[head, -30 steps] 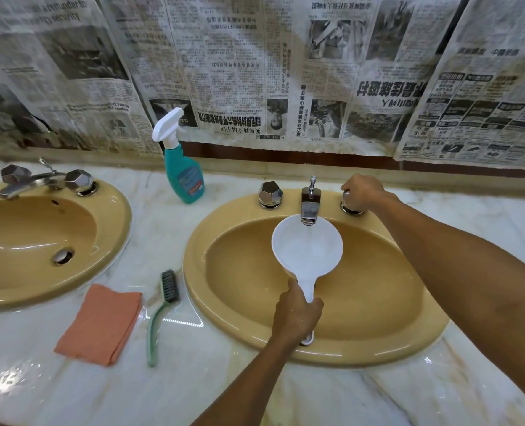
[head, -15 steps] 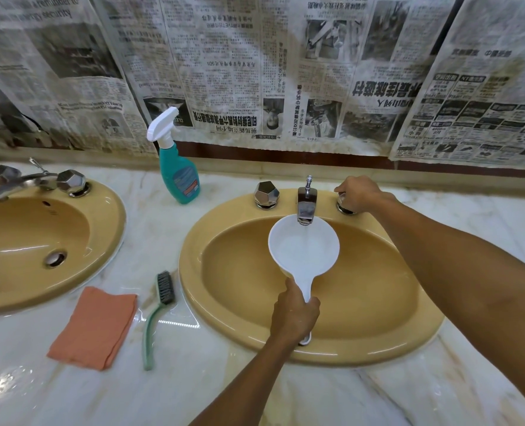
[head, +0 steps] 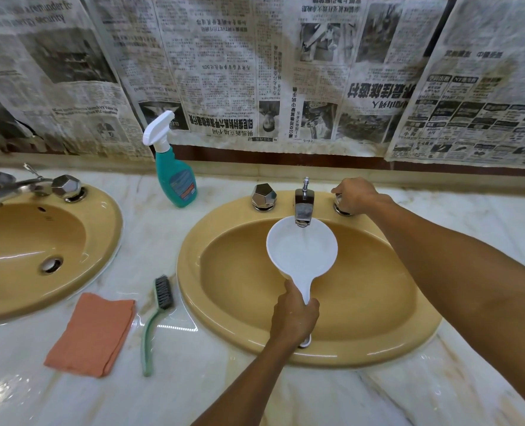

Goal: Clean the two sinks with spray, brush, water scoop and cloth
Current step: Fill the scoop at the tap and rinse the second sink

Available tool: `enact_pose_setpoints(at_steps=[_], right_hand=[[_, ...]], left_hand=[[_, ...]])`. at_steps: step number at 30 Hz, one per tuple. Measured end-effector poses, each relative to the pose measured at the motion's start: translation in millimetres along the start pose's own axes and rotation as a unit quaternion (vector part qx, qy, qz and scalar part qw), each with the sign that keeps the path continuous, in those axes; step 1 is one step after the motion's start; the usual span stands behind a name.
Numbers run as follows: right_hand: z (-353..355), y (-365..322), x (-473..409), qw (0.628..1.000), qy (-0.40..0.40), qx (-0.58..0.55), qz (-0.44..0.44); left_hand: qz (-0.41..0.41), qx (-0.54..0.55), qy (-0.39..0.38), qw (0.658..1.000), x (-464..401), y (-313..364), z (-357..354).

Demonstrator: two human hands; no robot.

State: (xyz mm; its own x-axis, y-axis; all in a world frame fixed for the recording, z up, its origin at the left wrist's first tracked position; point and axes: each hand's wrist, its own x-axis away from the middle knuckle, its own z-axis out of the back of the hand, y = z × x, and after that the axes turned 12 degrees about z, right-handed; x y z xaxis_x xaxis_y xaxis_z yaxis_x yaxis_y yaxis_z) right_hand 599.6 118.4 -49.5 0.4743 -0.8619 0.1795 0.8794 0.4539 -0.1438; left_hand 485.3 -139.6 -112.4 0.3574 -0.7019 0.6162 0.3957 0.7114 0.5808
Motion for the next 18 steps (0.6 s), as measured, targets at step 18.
enact_pose_setpoints(at_steps=[18], right_hand=[[-2.2,-1.7,0.5,1.000,0.000,-0.002,-0.007]], left_hand=[[-0.001,-0.004,-0.002,1.000,0.4,1.0,0.5]])
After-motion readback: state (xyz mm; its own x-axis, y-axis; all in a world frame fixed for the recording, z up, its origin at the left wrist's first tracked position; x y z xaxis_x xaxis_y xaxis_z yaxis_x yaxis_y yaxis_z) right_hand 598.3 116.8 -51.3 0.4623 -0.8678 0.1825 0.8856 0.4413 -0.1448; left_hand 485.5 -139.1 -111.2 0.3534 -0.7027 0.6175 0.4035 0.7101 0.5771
